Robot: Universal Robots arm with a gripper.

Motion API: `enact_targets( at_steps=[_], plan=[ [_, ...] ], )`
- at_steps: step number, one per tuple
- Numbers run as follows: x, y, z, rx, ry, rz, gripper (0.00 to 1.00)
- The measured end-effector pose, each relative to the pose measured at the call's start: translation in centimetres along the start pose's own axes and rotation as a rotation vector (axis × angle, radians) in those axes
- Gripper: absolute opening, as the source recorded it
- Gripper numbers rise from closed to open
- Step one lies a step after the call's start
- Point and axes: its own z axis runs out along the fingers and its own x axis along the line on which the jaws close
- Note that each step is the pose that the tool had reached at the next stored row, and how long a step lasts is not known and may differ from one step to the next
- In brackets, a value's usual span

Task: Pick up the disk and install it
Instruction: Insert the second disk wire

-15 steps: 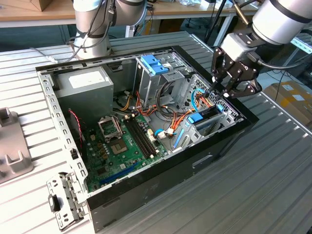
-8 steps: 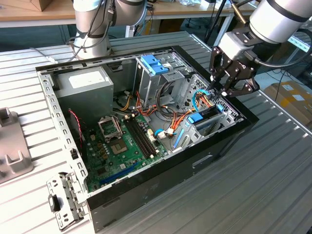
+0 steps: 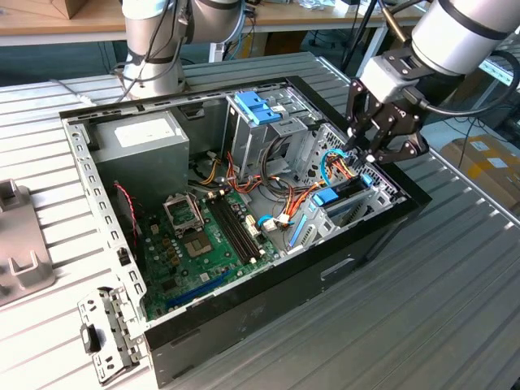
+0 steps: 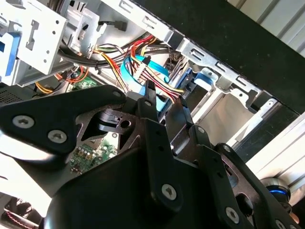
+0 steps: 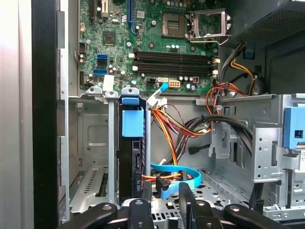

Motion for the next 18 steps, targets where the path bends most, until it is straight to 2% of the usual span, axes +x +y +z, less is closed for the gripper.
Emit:
enact_targets(
  at_steps=[4,11,12,13,18],
  plan=[
    [0.09,0.07,0.57,0.0,0.0001,0.0,0.36],
    [0.1,0.08,0.61,0.0,-0.0001,0.0,0.35],
    [0.1,0.08,0.61,0.0,0.0,0.0,0.22],
    [0.1,0.08,0.62,0.0,0.0,0.0,0.16],
    [0.1,0.08,0.64,0.0,-0.0001,0.0,0.16]
  ],
)
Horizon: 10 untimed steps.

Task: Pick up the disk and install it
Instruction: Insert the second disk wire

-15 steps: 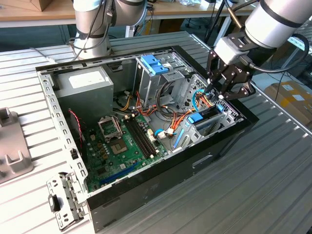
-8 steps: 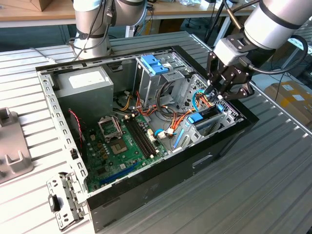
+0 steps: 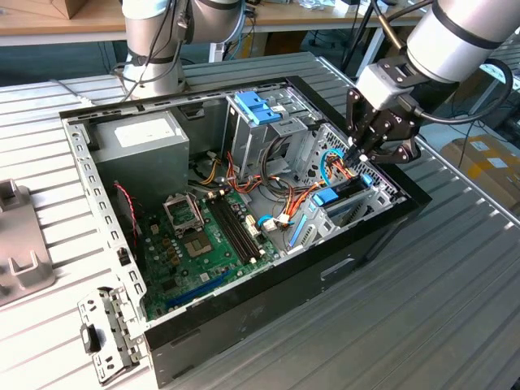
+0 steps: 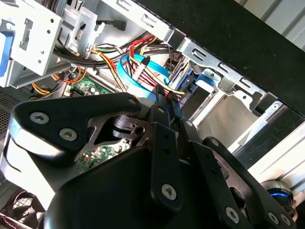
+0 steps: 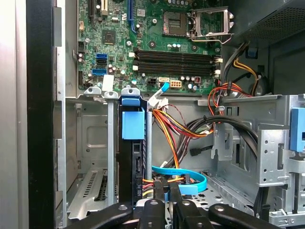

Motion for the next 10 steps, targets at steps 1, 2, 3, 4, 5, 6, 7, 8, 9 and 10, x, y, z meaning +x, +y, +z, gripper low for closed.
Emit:
enact_targets(
  at_steps=[1,2,3,4,5,6,7,8,9,10],
  plan=[
    [0.0,0.0,0.0,0.0,0.0001,0.0,0.16],
    [0.0,0.0,0.01,0.0,0.0,0.0,0.16],
    [0.0,0.0,0.01,0.0,0.0001,0.0,0.16],
    [0.0,0.0,0.01,0.0,0.0,0.0,0.16],
    [0.0,0.0,0.02,0.0,0.0001,0.0,0.16],
    [0.0,0.01,0.02,0.0,0.0,0.0,0.16],
    [0.01,0.06,0.03,0.0001,-0.0002,0.0,0.16],
    [0.03,0.16,0.02,0.0,-0.0001,0.0,0.16],
    [0.04,0.25,0.02,0.0,-0.0001,0.0,0.16],
    [0.07,0.4,0.01,0.0,0.0,0.0,0.16]
  ],
)
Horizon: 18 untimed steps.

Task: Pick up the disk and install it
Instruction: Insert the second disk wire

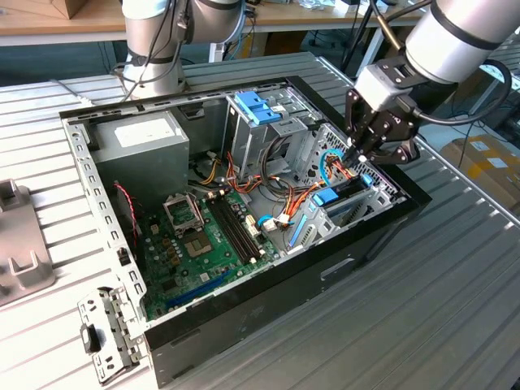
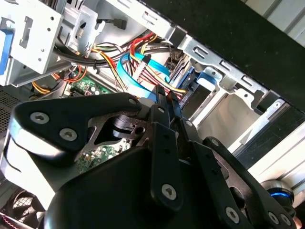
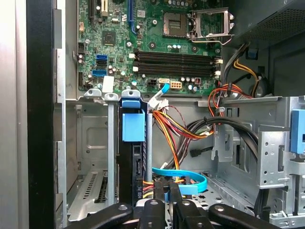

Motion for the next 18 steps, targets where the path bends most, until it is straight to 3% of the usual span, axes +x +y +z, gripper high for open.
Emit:
enact_targets(
  at_steps=[11,18],
  plan=[
    [0.28,1.27,-0.01,0.0,-0.0002,0.0,0.16],
    [0.43,1.63,0.01,0.0,-0.0001,0.0,0.16]
  ],
)
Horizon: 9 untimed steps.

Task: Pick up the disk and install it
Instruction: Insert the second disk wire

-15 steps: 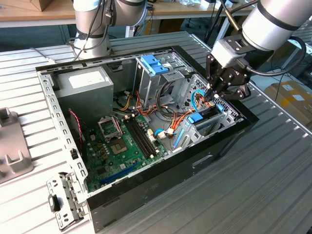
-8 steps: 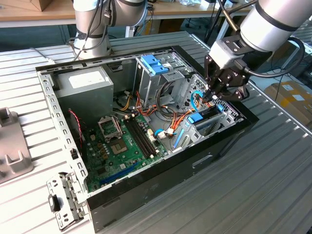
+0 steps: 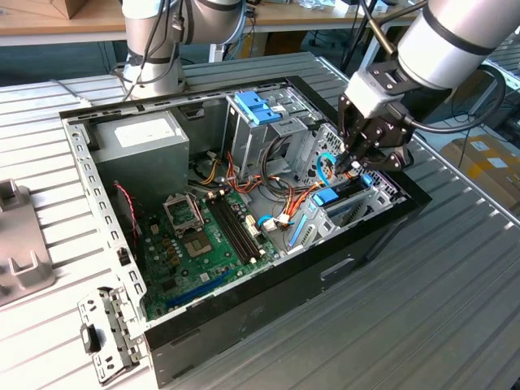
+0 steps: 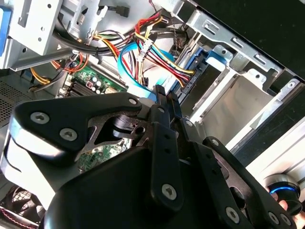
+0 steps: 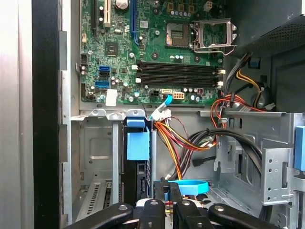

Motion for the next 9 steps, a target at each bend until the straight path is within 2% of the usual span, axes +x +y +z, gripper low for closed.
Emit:
enact_targets(
  at_steps=[9],
  plan=[
    [0.11,0.34,0.02,0.0,0.0,0.0,0.16]
  ],
)
